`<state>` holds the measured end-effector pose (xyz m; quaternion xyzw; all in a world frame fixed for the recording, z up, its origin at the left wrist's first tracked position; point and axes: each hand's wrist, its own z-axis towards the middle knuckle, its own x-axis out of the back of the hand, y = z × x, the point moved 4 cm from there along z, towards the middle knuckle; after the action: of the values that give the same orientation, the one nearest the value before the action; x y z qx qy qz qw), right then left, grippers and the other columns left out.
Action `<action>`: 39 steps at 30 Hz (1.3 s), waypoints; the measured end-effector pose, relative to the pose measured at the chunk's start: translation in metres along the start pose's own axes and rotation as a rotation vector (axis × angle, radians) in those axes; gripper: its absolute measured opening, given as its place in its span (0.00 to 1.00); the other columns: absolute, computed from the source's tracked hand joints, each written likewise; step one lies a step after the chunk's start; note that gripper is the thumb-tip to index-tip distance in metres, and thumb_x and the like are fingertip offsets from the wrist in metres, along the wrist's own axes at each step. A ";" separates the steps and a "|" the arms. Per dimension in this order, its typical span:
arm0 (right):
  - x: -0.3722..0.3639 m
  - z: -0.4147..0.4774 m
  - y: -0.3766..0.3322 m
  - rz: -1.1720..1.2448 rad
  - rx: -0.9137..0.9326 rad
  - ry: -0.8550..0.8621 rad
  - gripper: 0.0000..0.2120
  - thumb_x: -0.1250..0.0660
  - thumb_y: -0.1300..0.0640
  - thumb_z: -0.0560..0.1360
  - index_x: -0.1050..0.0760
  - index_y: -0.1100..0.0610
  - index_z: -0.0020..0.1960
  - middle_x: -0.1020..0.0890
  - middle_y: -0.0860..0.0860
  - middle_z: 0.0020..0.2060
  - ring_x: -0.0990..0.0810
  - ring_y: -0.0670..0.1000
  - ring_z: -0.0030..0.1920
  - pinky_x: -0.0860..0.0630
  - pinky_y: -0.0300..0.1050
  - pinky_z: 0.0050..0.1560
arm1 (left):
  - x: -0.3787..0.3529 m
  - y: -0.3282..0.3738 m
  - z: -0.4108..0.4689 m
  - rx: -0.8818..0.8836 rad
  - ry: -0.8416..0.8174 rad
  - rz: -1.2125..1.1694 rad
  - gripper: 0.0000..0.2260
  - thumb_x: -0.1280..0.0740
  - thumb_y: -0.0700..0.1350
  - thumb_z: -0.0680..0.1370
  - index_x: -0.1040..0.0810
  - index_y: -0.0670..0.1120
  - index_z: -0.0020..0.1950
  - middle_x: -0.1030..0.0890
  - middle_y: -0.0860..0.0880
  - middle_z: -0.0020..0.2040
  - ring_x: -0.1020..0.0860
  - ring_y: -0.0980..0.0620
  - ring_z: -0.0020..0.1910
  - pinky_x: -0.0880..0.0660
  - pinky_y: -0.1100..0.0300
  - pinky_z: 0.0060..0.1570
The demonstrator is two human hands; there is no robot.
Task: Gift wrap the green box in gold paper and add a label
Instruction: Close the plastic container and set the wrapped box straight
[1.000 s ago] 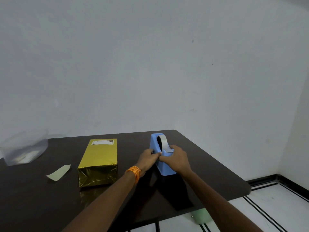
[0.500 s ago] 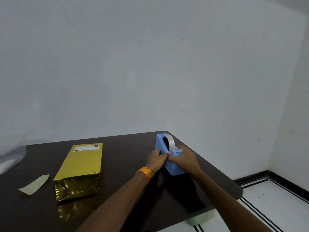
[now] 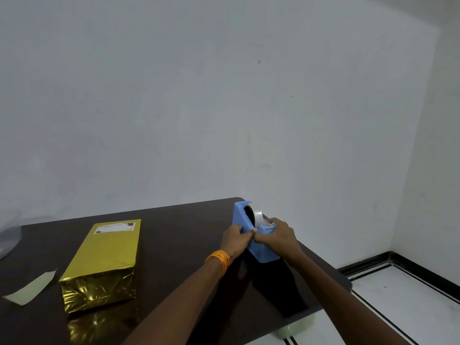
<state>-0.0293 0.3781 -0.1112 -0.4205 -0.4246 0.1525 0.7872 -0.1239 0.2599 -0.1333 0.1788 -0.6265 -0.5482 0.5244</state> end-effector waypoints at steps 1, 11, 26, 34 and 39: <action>0.000 0.000 -0.001 0.001 0.000 -0.003 0.16 0.24 0.52 0.68 0.23 0.56 0.51 0.20 0.47 0.41 0.22 0.44 0.40 0.30 0.36 0.35 | 0.000 0.000 -0.001 -0.003 -0.010 0.009 0.16 0.33 0.55 0.77 0.23 0.42 0.45 0.18 0.44 0.48 0.19 0.50 0.45 0.24 0.63 0.39; 0.001 -0.010 -0.007 -0.039 -0.066 0.024 0.21 0.23 0.50 0.69 0.27 0.58 0.54 0.22 0.51 0.46 0.24 0.48 0.43 0.32 0.36 0.35 | 0.023 0.018 -0.022 -0.103 -0.057 0.160 0.16 0.33 0.51 0.79 0.21 0.40 0.60 0.20 0.45 0.58 0.22 0.48 0.57 0.26 0.56 0.57; -0.044 -0.050 -0.081 -0.445 0.105 0.337 0.24 0.32 0.48 0.73 0.29 0.54 0.67 0.25 0.55 0.63 0.31 0.59 0.66 0.38 0.61 0.68 | 0.135 0.028 -0.089 -0.257 0.198 0.215 0.12 0.32 0.43 0.78 0.20 0.42 0.60 0.18 0.46 0.56 0.21 0.51 0.56 0.26 0.61 0.57; -0.098 -0.074 -0.128 -0.077 0.228 0.130 0.18 0.31 0.53 0.75 0.25 0.57 0.63 0.21 0.55 0.61 0.23 0.55 0.60 0.25 0.50 0.57 | 0.226 0.018 -0.137 -0.290 0.453 0.199 0.07 0.33 0.40 0.78 0.16 0.43 0.53 0.16 0.48 0.51 0.20 0.54 0.51 0.23 0.62 0.54; -0.141 -0.094 -0.162 0.201 0.223 -0.078 0.18 0.31 0.53 0.77 0.25 0.60 0.63 0.21 0.55 0.60 0.23 0.53 0.61 0.26 0.48 0.59 | 0.276 -0.013 -0.166 -0.210 0.621 0.150 0.08 0.35 0.37 0.79 0.18 0.41 0.53 0.18 0.48 0.50 0.22 0.54 0.49 0.29 0.74 0.44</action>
<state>-0.0569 0.1466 -0.0858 -0.3646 -0.3912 0.2929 0.7926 -0.0933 -0.0478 -0.0422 0.2359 -0.3882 -0.4889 0.7447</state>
